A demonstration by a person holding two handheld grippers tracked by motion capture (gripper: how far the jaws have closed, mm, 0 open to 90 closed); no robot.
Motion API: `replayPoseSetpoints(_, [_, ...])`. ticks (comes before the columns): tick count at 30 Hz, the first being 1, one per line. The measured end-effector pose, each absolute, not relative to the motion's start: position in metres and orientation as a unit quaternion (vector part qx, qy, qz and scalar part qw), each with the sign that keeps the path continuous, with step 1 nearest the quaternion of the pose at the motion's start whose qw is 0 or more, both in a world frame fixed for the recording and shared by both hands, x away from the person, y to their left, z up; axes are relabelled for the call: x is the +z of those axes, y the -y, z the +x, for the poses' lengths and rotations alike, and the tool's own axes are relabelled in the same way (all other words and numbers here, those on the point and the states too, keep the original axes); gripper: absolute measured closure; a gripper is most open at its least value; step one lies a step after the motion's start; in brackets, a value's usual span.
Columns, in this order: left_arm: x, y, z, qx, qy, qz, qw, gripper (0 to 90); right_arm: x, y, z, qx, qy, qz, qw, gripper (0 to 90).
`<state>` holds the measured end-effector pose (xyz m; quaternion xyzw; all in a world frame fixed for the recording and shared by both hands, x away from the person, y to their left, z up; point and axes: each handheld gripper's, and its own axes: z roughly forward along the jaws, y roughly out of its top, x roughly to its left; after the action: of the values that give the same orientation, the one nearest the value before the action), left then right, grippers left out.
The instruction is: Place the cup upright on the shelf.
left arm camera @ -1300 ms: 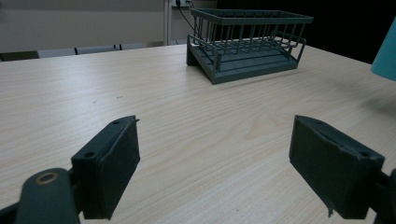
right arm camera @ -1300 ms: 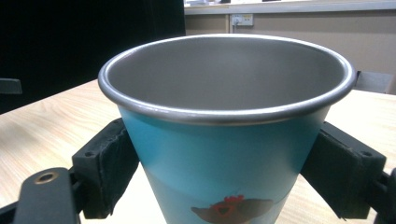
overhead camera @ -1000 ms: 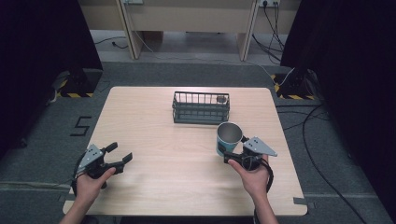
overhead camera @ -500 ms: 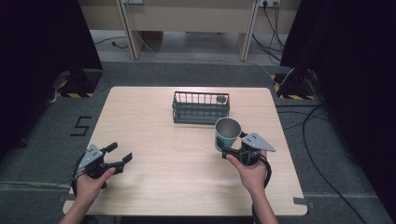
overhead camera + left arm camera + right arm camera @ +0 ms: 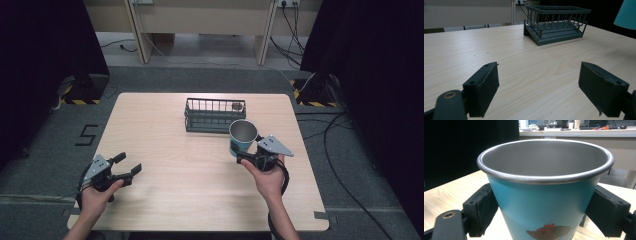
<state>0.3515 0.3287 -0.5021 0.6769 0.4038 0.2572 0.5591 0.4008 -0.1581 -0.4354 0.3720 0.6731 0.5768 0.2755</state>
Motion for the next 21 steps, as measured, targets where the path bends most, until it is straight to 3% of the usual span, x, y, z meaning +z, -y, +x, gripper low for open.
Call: replayPoseSetpoints(21, [-0.502,-0.329,0.351,0.257,-0.402,0.677,0.56,16.0,-0.424,0.149,0.419,0.578,-0.67,0.37,0.282,17.0])
